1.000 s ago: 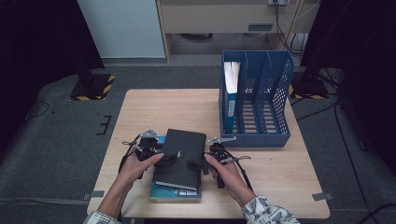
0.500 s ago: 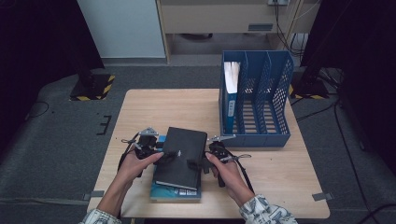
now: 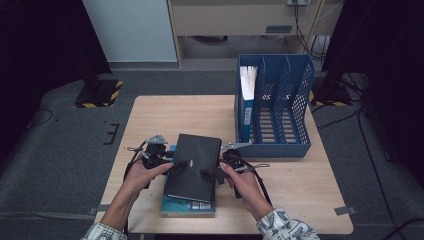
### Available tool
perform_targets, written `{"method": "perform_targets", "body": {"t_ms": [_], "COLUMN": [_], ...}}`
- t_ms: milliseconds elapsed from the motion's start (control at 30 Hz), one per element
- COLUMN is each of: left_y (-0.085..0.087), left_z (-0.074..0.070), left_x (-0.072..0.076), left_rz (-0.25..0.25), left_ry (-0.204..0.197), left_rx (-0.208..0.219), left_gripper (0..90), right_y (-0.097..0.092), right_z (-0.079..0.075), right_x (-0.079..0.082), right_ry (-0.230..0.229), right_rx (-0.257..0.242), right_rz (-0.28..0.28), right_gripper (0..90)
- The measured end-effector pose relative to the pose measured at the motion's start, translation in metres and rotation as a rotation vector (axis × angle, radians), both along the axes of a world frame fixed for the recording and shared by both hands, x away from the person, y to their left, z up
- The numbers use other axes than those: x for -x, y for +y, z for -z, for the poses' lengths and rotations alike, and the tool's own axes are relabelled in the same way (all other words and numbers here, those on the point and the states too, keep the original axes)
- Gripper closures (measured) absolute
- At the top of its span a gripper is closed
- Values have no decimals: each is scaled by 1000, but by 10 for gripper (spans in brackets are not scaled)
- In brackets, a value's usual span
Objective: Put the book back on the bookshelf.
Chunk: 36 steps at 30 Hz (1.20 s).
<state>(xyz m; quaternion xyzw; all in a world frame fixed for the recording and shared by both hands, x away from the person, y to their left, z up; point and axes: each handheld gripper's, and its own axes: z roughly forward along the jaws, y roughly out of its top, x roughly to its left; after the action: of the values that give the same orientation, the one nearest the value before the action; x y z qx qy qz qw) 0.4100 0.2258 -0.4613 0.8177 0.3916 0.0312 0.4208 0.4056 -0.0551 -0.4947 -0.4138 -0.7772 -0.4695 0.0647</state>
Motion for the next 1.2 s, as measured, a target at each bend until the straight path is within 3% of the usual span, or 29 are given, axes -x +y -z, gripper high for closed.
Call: {"method": "perform_targets", "body": {"t_ms": [433,733,1200], "left_y": [7,12,16], "left_z": [-15,-25,-35], "left_x": [2,3,3], "left_rz": [-1,20,33], "left_ry": [-7,-12,-18], "left_rx": [-11,-35,-53], "left_gripper": [353,436,492], "right_y": [6,10,13], "right_z": [-24,-32,-41], "right_x": [-2,-5,-8], "right_ry": [-81,-106,-128], "right_rx": [57,99,124], "right_rz": [-24,-56,-77], "right_gripper": [96,100,104]}}
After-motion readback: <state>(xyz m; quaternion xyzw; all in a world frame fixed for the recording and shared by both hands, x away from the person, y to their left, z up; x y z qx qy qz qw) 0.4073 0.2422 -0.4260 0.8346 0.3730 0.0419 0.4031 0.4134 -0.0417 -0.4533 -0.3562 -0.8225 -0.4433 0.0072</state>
